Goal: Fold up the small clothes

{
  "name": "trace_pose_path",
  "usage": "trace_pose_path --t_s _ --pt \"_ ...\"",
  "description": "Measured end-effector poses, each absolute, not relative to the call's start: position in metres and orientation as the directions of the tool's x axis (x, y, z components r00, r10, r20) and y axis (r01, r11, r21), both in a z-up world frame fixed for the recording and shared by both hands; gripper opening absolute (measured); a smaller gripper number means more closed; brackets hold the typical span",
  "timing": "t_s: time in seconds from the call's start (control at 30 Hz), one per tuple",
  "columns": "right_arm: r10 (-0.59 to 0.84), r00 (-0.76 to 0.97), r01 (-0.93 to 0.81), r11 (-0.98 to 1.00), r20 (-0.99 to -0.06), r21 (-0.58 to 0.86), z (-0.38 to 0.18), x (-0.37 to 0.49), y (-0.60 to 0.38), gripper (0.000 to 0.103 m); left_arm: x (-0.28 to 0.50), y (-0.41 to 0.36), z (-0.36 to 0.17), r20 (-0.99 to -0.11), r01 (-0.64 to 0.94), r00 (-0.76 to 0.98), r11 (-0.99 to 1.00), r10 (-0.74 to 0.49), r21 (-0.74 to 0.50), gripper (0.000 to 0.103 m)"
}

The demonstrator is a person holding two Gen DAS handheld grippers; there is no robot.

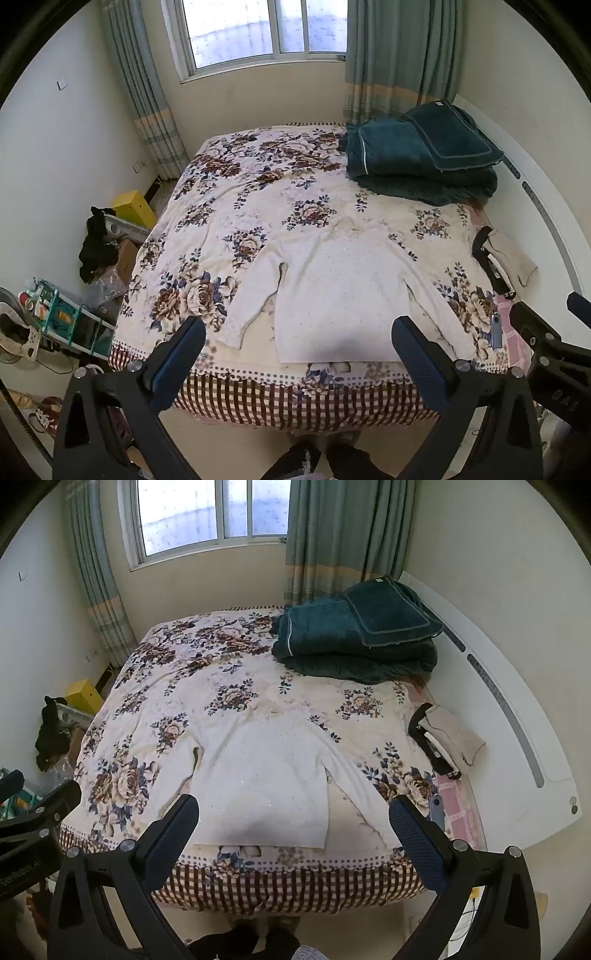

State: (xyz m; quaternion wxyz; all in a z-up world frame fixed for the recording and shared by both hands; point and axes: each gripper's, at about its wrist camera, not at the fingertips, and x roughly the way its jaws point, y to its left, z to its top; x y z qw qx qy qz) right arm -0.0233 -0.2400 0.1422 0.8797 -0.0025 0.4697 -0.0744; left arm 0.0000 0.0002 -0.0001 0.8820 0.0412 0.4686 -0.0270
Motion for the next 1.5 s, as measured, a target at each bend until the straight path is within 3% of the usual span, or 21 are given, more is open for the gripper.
trace_pose_path --t_s 1.5 --pt "-0.123 0.571 0.118 0.991 -0.812 -0.067 0.15 -0.03 -0.235 0.103 0.002 -0.007 0.028 -0.813 0.075 0.582 0.997 -0.022 0.027 0.103"
